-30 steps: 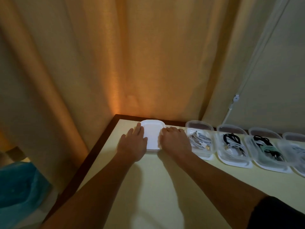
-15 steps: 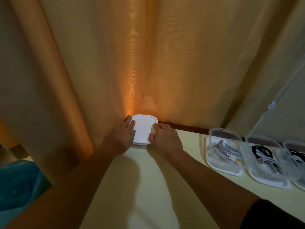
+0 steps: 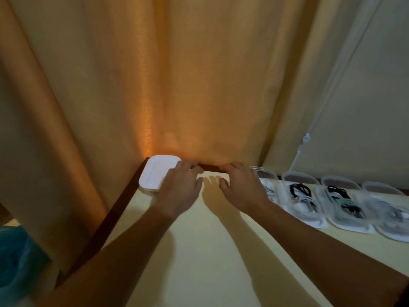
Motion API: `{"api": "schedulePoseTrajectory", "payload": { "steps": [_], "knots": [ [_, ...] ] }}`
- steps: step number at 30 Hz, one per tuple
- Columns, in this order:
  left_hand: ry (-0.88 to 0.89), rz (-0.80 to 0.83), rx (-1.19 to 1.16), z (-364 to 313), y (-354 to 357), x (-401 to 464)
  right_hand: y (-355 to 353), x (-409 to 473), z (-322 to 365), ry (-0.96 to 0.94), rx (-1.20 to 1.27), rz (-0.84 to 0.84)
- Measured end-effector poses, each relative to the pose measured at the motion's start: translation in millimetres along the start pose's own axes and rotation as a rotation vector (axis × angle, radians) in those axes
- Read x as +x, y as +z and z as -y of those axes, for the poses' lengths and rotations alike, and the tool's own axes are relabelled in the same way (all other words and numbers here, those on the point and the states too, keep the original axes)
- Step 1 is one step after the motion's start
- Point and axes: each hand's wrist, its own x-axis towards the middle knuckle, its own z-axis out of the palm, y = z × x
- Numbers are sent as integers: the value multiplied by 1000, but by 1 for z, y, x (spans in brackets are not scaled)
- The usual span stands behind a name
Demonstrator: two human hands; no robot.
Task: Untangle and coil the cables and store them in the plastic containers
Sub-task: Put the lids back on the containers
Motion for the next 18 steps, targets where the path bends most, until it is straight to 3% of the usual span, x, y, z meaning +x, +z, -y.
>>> {"api": "schedulePoseTrajectory", "payload": {
  "steps": [4, 10, 18],
  "knots": [
    [75, 130, -95, -61, 24, -13, -31, -37, -49, 80, -58, -3],
    [181, 196, -20, -103, 63, -33, -48, -83, -98, 73, -191, 215],
    [203, 226, 40, -120, 86, -33, -31, -82, -117, -88, -299, 141]
  ]
}}
